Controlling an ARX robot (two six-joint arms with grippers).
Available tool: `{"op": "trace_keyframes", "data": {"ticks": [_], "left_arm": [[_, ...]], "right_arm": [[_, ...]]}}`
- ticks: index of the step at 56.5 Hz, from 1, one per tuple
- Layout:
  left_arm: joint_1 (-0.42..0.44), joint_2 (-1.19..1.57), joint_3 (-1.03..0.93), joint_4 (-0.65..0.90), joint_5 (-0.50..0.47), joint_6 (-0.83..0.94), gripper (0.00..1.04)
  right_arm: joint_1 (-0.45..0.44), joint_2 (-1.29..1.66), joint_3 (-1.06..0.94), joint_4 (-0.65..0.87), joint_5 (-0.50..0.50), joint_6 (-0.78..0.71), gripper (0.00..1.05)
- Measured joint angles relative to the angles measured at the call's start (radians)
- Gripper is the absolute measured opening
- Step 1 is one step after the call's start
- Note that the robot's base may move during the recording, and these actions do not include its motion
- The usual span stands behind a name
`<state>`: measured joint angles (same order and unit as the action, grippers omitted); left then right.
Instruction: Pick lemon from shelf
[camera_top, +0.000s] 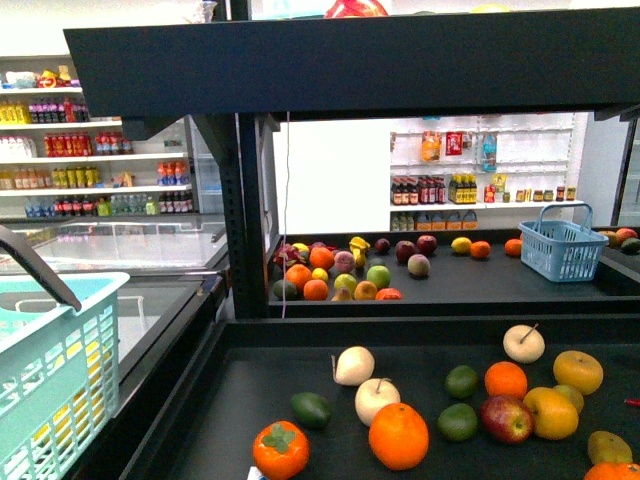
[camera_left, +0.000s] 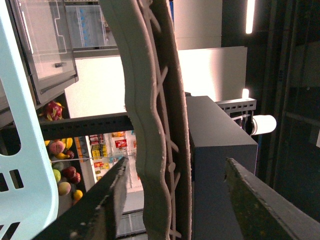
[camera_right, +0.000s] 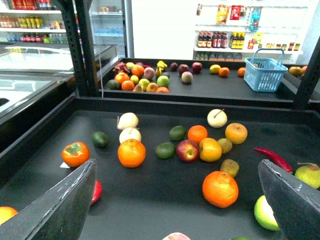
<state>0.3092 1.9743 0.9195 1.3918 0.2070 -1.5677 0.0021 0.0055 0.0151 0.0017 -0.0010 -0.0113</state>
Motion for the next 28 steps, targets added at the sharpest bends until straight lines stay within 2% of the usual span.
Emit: {"op": "trace_keyframes", "data": {"ticks": [6, 8, 28], "left_arm": [[0.022, -0.078, -0.04, -0.093, 0.024, 0.029, 0.96], [0.025, -0.097, -0.042, -0.111, 0.027, 0.043, 0.98], [0.025, -0.254, -0.042, -0.438, 0.055, 0.11, 0.97]], "right_arm": [[0.0, 0.0, 0.0, 0.0, 0.001, 0.0, 0.97], [0.0, 0.0, 0.0, 0.0, 0.0, 0.0, 0.97], [0.0, -0.001, 0.0, 0.0, 0.0, 0.0, 0.97]]}}
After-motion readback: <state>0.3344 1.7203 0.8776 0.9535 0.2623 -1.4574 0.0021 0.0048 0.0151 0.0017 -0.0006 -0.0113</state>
